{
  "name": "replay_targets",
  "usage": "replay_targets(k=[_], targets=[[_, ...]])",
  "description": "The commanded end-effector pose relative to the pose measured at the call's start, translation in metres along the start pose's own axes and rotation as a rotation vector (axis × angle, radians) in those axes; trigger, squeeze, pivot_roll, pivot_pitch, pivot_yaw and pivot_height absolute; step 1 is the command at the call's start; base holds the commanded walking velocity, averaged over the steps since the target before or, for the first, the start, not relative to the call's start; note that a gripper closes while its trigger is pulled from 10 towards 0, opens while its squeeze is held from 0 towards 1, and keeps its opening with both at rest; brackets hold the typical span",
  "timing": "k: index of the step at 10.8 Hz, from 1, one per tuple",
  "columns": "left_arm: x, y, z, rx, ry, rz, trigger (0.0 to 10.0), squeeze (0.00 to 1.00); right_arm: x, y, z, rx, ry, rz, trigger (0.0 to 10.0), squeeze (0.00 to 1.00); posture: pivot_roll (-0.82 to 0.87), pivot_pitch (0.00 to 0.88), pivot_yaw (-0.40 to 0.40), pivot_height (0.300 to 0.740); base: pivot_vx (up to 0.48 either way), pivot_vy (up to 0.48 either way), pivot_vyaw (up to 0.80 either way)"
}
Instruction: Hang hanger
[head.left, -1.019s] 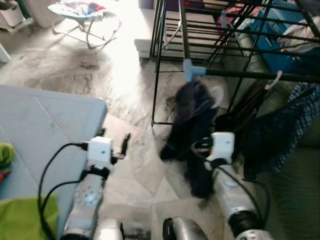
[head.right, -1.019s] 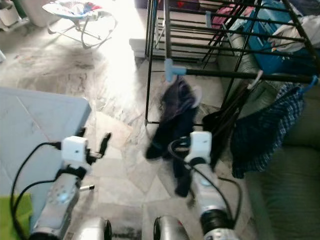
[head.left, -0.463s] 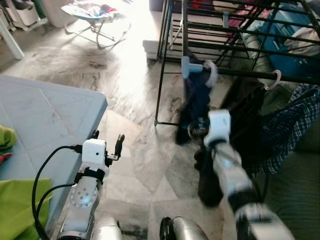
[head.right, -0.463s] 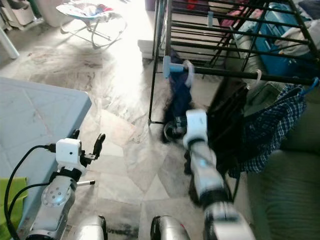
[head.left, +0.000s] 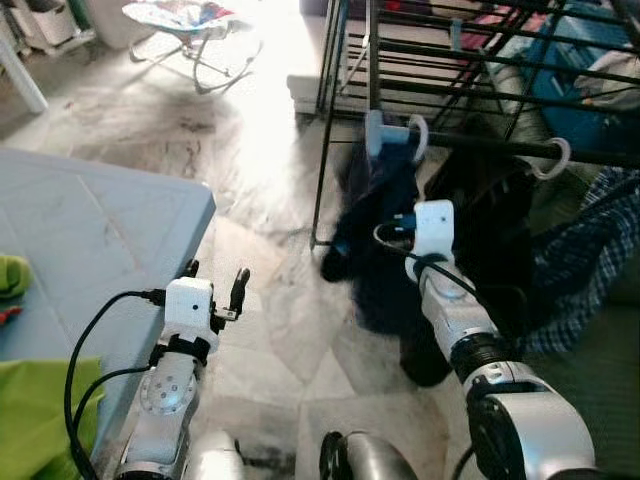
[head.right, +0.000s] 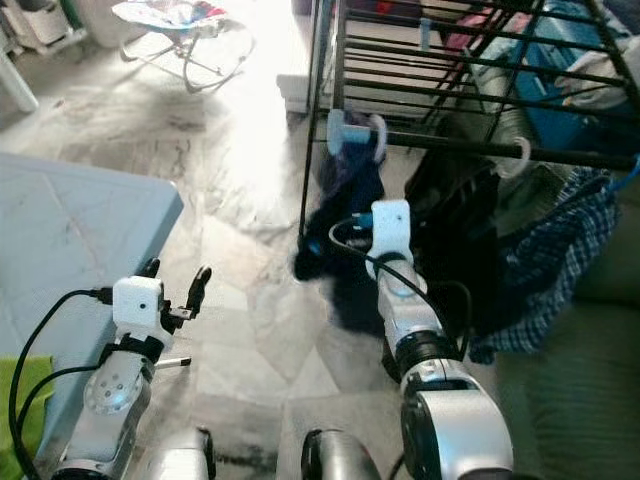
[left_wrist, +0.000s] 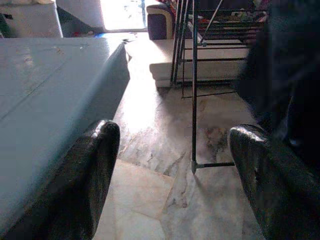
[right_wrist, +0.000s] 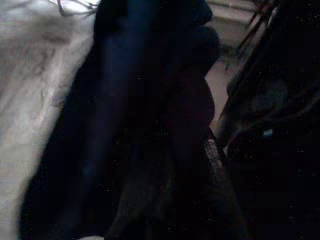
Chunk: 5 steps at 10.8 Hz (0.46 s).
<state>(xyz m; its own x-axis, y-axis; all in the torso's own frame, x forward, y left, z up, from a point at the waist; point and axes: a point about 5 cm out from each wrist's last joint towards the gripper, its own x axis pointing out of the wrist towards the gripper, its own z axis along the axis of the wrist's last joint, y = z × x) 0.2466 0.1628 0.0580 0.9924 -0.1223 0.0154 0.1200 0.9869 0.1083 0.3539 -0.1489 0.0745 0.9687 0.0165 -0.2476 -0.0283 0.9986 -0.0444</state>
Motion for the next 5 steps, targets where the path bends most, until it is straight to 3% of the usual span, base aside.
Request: replay_targets(k=[1,3,5], targets=[[-0.002,-0.001,-0.003,0.000,0.019,0.002,10.0,0.00,0.001,-0.001,-0.003,0.001,0.048,-0.020,10.0,0.00,0.09,0.137,-0.085,0.740,0.000,0.000,0.00],[-0.002,0.000,-0.002,0.005,0.020,0.001,10.0,0.00,-0.005,0.002,-0.026,0.063,0.148,-0.033,10.0,0.00,0.09,0.140,-0.080,0.740,0.000,0.000,0.00],[-0.002,-0.002,-0.003,0.006,0.022,-0.008,10.0,0.00,-0.006,0.004,-0.032,0.078,0.184,-0.016,10.0,0.00,0.09,0.141,-0.076,0.740,0.000,0.000,0.00]])
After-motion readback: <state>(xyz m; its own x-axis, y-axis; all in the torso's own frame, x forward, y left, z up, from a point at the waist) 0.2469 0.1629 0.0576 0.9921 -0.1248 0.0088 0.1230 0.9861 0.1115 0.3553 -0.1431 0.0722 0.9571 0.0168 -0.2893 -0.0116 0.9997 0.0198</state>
